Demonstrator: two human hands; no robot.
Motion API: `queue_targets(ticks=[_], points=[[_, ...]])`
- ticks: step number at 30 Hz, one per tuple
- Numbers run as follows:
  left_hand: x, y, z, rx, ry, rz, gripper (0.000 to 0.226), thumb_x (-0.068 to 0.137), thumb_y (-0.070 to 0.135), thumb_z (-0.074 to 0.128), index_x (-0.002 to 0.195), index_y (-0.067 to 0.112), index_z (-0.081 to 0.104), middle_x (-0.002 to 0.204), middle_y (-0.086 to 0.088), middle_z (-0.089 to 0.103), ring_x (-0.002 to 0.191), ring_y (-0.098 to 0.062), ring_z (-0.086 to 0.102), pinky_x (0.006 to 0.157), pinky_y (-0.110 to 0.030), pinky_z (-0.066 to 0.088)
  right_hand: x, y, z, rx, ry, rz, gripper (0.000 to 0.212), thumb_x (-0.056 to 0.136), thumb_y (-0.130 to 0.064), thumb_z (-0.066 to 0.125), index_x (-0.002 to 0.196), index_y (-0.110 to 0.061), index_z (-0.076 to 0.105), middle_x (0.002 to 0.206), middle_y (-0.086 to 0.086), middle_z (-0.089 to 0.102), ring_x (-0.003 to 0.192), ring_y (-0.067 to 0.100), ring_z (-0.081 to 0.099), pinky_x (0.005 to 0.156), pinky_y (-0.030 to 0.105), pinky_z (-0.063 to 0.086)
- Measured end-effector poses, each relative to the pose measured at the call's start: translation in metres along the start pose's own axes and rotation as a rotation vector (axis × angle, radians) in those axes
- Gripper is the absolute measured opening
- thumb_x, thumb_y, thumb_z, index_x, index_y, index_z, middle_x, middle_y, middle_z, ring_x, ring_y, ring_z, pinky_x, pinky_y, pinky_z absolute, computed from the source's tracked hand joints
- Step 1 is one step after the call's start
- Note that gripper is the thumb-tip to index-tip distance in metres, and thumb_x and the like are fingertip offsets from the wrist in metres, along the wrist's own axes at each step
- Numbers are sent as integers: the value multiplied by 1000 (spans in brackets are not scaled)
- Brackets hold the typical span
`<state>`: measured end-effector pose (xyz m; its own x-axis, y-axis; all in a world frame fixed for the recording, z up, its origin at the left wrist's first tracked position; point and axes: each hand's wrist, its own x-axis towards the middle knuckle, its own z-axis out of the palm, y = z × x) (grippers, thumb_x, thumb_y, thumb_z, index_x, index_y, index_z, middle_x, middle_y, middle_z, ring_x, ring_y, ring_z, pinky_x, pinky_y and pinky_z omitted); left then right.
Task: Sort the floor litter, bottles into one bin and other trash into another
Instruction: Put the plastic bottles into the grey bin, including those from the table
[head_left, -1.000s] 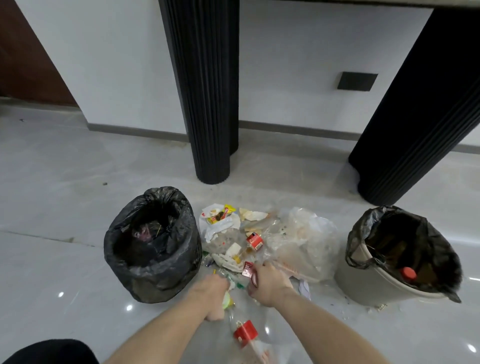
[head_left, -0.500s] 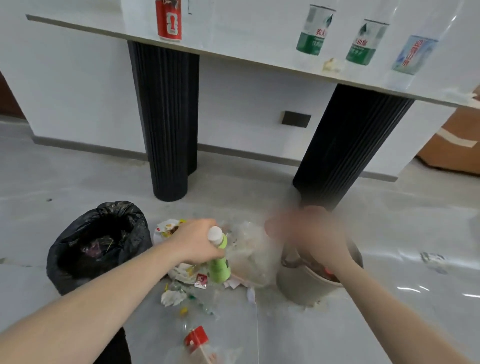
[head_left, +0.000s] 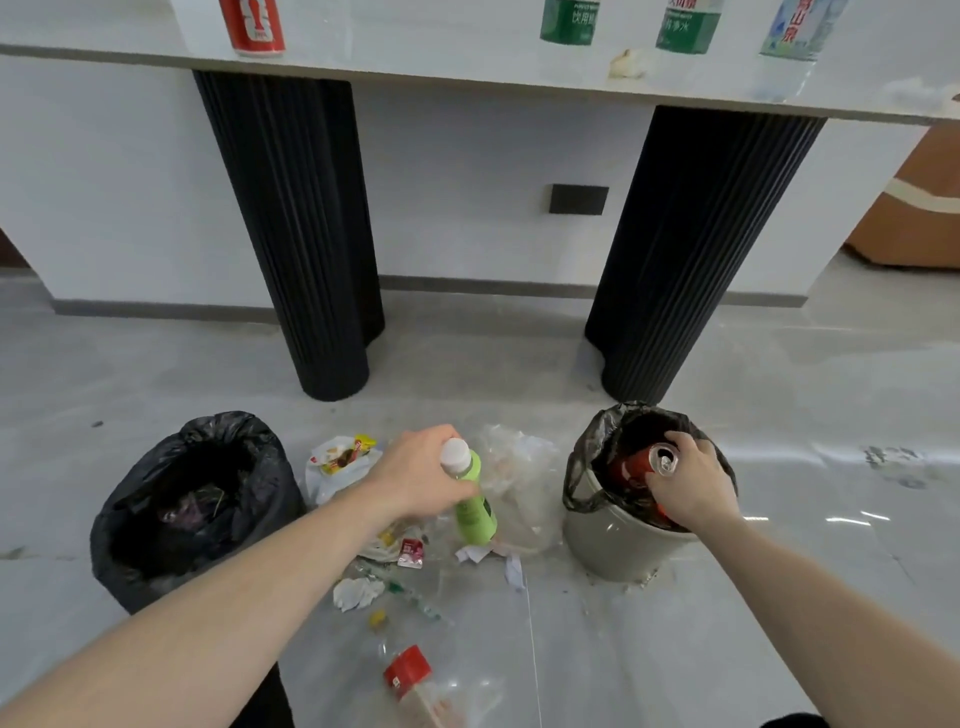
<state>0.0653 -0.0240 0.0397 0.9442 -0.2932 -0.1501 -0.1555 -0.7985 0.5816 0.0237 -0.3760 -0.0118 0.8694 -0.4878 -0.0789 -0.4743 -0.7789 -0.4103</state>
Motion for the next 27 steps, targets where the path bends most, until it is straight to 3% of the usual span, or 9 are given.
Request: queue_targets(ticks=[6, 10, 16, 18, 22, 25, 27], points=[[8, 1, 8, -18, 22, -5, 33, 69, 44, 80, 91, 33, 59, 86, 13, 66, 80, -10, 62, 56, -26, 39, 8, 1, 8, -70, -130, 1, 65, 84, -27, 67, 146, -23, 46, 148, 6, 40, 118, 36, 58, 93, 41, 51], [14, 3, 14, -61, 60, 43, 36, 66, 47, 80, 94, 37, 61, 88, 15, 66, 82, -9, 62, 62, -27, 43, 6, 5, 4, -67, -146, 17, 62, 83, -20, 60, 144, -23, 48, 144, 3, 42, 115, 31, 60, 84, 37, 52], [39, 49, 24, -164, 147, 194, 41, 69, 43, 82, 104, 36, 60, 99, 15, 65, 89, -9, 61, 75, -29, 50, 6, 31, 6, -93, -243, 24, 51, 79, -22, 59, 130, -23, 61, 130, 3, 57, 117, 26, 57, 96, 36, 50], [56, 69, 30, -184, 147, 208, 41, 70, 42, 82, 103, 37, 59, 98, 14, 66, 86, -10, 61, 73, -28, 49, 8, 45, 9, -113, -210, 69, 51, 85, -29, 61, 135, -23, 57, 132, 6, 54, 122, 30, 51, 100, 41, 48], [95, 105, 57, -217, 115, 144, 41, 67, 51, 80, 97, 39, 54, 98, 11, 66, 85, -13, 62, 72, -32, 51, 18, 65, 11, -89, -184, 215, 71, 86, -41, 68, 146, -20, 39, 142, 14, 39, 129, 40, 42, 105, 47, 42], [117, 129, 81, -228, 112, 127, 40, 67, 50, 79, 94, 36, 54, 95, 10, 66, 87, -15, 61, 76, -38, 56, 28, 79, 15, -66, -235, 271, 72, 87, -28, 63, 151, -19, 32, 144, 20, 31, 124, 43, 46, 98, 43, 48], [128, 141, 96, -221, 94, 118, 40, 67, 50, 79, 95, 35, 54, 94, 10, 65, 87, -16, 61, 76, -40, 58, 33, 82, 19, -66, -319, 303, 64, 87, -22, 58, 147, -16, 36, 141, 23, 33, 114, 39, 53, 88, 39, 52]])
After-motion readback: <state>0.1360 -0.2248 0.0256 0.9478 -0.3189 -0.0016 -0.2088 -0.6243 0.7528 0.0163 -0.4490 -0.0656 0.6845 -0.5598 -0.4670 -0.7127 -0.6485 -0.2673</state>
